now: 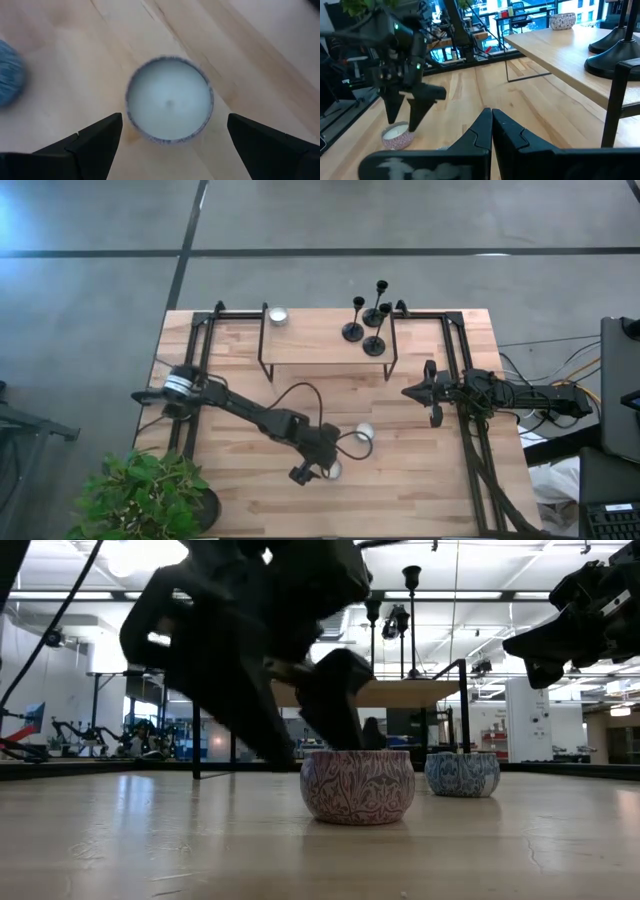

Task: Pick & Place candle stick holders
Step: Put the pink scented candle on the shelf

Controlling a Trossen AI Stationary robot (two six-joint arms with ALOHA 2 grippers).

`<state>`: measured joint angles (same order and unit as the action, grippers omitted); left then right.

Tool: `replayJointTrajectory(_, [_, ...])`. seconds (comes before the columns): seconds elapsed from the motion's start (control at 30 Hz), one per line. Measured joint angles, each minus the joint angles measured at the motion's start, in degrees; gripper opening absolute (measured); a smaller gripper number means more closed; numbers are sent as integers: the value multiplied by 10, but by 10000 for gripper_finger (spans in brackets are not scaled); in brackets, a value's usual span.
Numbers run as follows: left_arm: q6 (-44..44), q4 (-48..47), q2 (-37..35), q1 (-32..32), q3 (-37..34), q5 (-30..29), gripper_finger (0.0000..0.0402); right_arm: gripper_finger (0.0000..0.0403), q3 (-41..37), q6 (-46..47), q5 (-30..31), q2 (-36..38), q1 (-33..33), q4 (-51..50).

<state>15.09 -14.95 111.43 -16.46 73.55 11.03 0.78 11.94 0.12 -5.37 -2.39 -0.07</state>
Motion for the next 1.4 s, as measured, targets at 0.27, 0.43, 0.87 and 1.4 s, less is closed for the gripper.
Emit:
replayJointTrajectory(0.27, [-1, 31, 33, -3, 9, -4, 367, 9, 0, 0, 0, 0, 0, -1])
replayJointTrajectory(0.43, [-4, 40, 44, -6, 18, -5, 367, 9, 0, 0, 0, 0, 0, -1])
replayJointTrajectory(0.87, [-43, 61, 56, -9, 23, -4, 367, 9, 0, 0, 0, 0, 0, -1])
replayJointTrajectory(1.4, [-48, 64, 56, -9, 22, -13, 335, 9, 0, 0, 0, 0, 0, -1])
